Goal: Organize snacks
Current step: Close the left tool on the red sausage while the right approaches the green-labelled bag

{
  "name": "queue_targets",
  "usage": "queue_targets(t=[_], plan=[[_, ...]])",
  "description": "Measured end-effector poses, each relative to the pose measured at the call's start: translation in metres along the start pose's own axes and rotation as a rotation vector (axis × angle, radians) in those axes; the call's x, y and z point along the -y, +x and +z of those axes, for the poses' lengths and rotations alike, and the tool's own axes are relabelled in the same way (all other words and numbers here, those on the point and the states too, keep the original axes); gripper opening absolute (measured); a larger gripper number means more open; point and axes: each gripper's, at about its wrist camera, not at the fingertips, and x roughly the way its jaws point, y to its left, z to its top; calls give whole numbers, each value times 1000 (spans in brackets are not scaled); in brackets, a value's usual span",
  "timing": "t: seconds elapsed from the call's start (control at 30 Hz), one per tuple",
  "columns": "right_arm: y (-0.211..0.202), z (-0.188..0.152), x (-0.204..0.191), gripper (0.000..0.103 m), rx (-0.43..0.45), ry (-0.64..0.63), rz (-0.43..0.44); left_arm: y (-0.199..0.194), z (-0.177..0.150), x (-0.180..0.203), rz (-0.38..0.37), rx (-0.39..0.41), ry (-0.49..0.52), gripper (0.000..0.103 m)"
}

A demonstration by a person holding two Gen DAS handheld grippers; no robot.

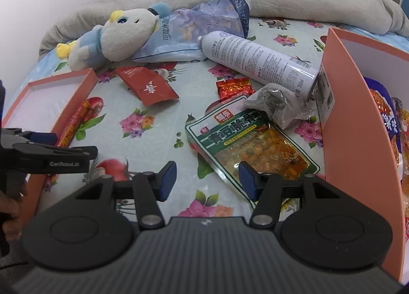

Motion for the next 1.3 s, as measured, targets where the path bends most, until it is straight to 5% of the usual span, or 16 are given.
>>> queue_targets(t=[0.27, 0.4, 0.7, 1.0, 1.1, 1.17, 1.3], plan=[[2, -1, 5, 56, 1, -17, -19, -2, 2, -14, -216, -36, -158, 92], [7, 1, 5, 56, -1, -55, -58, -1, -1, -14, -149, -25, -166, 92], [24, 4, 3, 56, -50, -194, -168, 7, 7, -20, -170, 7, -237, 89], [31, -6, 0, 55, -67, -262, -163, 19, 19, -12, -160, 34, -218, 67], [32, -7, -2, 46, -61, -278, -194, 21, 22, -11, -156, 41, -204, 55], [31, -7, -2, 34, -53, -287, -209, 22, 24, -12, -165, 43, -207, 35], [24, -3, -2, 23, -33, -292, -208, 22, 23, -13, -175, 49, -208, 27]])
